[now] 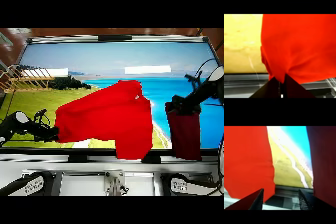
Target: Fold the shirts.
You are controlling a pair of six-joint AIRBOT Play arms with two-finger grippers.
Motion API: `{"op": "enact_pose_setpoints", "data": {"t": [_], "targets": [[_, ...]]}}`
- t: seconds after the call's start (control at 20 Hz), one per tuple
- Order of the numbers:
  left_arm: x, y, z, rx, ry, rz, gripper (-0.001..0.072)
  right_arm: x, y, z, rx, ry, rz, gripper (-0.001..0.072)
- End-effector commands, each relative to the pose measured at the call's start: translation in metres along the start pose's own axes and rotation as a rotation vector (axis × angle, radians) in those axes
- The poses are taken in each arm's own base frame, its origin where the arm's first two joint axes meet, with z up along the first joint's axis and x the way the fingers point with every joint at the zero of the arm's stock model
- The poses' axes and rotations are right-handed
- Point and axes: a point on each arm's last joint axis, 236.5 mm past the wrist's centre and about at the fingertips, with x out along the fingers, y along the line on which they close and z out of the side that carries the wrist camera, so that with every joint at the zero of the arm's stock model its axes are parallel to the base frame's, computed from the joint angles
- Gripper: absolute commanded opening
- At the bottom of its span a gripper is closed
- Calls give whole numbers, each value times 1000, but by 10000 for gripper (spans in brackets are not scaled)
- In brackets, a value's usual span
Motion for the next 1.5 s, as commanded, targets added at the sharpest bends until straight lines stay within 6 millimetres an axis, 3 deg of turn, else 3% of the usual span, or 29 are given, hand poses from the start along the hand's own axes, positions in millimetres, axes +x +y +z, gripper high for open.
{"op": "enact_pose_setpoints", "data": {"t": [0.0, 0.1, 0.2, 0.5, 0.55, 0.65, 0.7, 0.75, 0.8, 0.9, 1.0, 1.05, 1.1, 1.15, 1.2, 1.25, 1.3, 1.35, 1.4, 1.45], "targets": [[-2, -3, -4, 36, 25, -10, 32, 63, 2, -26, 29, 92, 25, 546], [-10, -6, 3, 46, -3, -11, 31, 84, 7, -32, 8, 104, 8, 546], [-21, -9, 13, 59, -43, -10, 32, 96, 12, -24, -14, 67, -8, 546], [-30, -13, 14, 70, -46, -14, 32, 118, 24, -3, 8, 24, 40, 539], [-30, -13, 15, 71, -50, -13, 32, 120, 31, 1, 23, 11, 72, 472], [-32, -14, 16, 73, -54, -13, 32, 125, 41, 3, 41, 19, 124, 472], [-33, -14, 17, 74, -60, -13, 31, 128, 41, 3, 48, 29, 126, 423], [-36, -15, 20, 78, -68, -13, 32, 131, 41, 2, 59, 39, 128, 274], [-39, -16, 24, 81, -80, -13, 32, 131, 44, 0, 64, 47, 141, 225], [-51, -20, 35, 94, -117, -12, 32, 128, 52, -3, 46, 60, 178, 55], [-74, -28, 53, 118, -174, -12, 31, 110, 62, 6, -27, 10, 198, 54], [-94, -34, 65, 138, -224, -12, 31, 89, 70, 19, -76, -63, 196, 53], [-121, -43, 79, 165, -303, -10, 31, 53, 82, 38, -151, -183, 194, 54], [-163, -59, 97, 213, -427, -5, 31, 3, 103, 57, -263, -341, 201, 54], [-218, -80, 112, 304, -591, 8, 31, -56, 126, 71, -352, -515, 202, 54], [-279, -104, 119, 384, -776, 21, 31, -130, 148, 78, -416, -722, 185, 54], [-354, -133, 116, 449, -999, 22, 31, -203, 169, 73, -472, -925, 169, 54], [-426, -158, 98, 493, -1209, 12, 31, -280, 189, 53, -528, -1135, 150, 54], [-500, -180, 65, 520, -1429, -17, 31, -343, 204, 24, -572, -1308, 125, 54], [-558, -195, 26, 533, -1603, -52, 32, -396, 215, -12, -612, -1463, 92, 54]]}}
